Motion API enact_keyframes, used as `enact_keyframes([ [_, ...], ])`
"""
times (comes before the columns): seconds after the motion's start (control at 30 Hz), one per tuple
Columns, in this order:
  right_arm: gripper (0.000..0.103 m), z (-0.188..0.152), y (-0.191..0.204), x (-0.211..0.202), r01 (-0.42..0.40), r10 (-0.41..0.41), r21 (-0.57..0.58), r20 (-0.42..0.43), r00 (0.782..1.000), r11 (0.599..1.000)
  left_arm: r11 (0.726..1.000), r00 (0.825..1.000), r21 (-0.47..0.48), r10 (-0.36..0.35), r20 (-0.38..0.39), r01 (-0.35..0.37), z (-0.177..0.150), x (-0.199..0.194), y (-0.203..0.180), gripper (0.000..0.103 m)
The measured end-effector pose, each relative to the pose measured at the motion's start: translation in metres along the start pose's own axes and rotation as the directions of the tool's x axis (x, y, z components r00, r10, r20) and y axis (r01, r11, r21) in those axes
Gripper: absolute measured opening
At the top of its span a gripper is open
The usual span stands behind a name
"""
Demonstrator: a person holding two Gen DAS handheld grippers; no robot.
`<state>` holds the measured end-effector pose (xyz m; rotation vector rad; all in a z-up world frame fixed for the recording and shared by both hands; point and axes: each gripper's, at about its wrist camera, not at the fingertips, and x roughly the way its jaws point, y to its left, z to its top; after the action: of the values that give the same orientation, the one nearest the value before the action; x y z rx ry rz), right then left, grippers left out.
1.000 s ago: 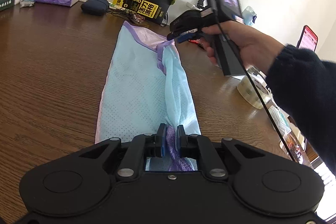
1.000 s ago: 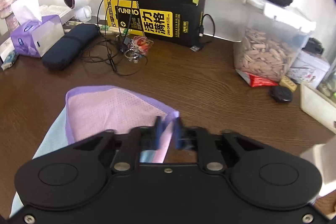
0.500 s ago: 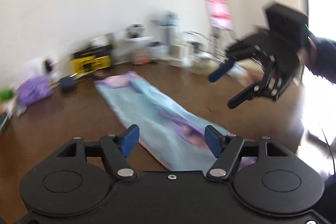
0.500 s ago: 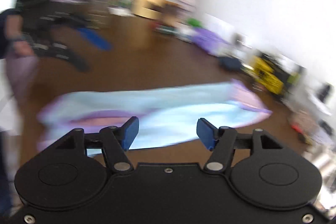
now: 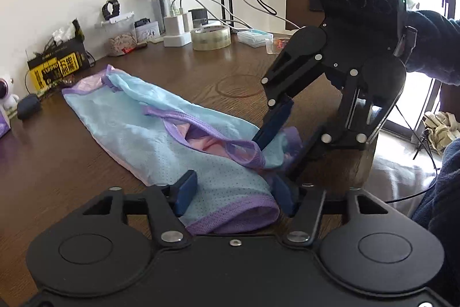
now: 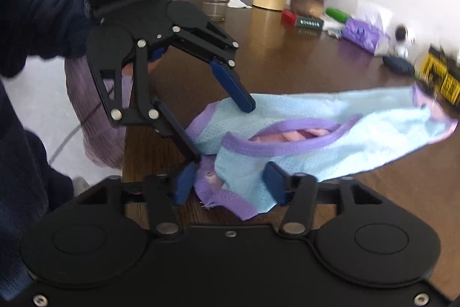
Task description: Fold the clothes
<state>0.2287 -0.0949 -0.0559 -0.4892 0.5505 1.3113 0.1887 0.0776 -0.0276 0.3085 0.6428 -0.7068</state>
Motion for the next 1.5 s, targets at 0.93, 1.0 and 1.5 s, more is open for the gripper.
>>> enact_keyframes([
  [0.93,0.075,0.028,-0.112,-0.017,0.314,-0.314,-0.056,0.011,0.949,0.948,0.983,0.981,0.051,0.171,0.092,-0.176,0.047,-0.001,0.092,0.063],
  [1.0,0.081,0.023,-0.103,-0.033,0.363,-0.361,-0.096,0.036,0.932,0.927,0.991,0.989,0.073,0.108,0.1,-0.115,0.04,-0.027,0.084,0.078],
  [1.5,0.073,0.003,-0.031,-0.012,0.155,-0.165,-0.347,0.0,0.986,0.925,0.98,0.999,0.2,-0.018,0.037,0.01,0.025,0.009,0.043,0.083],
])
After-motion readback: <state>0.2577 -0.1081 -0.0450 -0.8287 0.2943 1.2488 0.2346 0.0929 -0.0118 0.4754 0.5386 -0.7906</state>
